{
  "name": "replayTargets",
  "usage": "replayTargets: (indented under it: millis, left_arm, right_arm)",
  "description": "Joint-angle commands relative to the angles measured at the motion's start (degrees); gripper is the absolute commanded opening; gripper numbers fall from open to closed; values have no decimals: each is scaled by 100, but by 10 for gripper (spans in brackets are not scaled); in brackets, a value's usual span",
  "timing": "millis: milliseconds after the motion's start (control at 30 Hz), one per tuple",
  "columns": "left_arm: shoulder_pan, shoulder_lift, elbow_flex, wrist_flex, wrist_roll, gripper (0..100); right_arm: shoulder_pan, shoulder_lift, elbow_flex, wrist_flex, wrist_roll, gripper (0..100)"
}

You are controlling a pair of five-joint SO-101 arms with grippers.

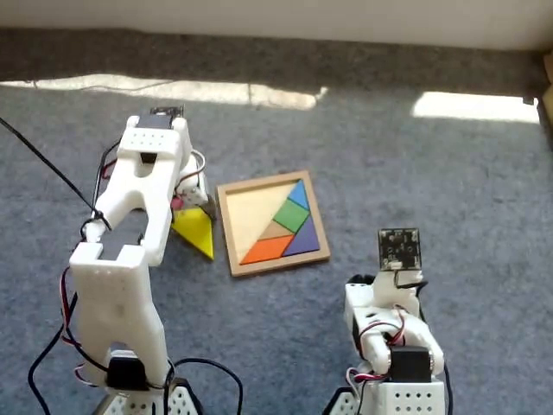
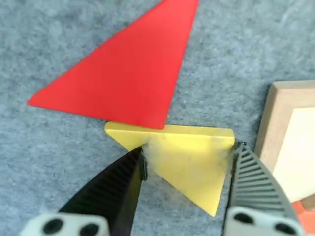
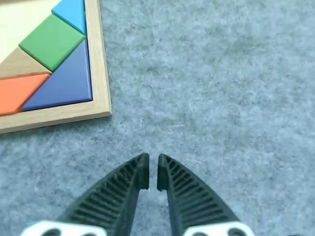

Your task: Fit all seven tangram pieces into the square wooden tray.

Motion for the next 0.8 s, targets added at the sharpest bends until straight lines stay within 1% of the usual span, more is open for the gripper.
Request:
replayTargets:
  millis: [0,167,300,433,600,767]
  left_arm:
    - [-92,251,-110,237,-220,274]
    - [-338,215,84,264,-308,277]
    - [-453,224,127,387,-659,277]
    - [-479,207,321,378,-677,277]
    - [-453,198,462,422,-870,274]
    - [-453,-488,1130,369,-879,274]
  right_arm:
    - [31,-66,725,48,0,46]
    - [31,-57,725,57,0,46]
    - [31,-57,725,57,0,46]
    - [31,-57,725,57,0,46]
    - [31,-57,725,57,0,46]
    - [31,-48,725,57,0,46]
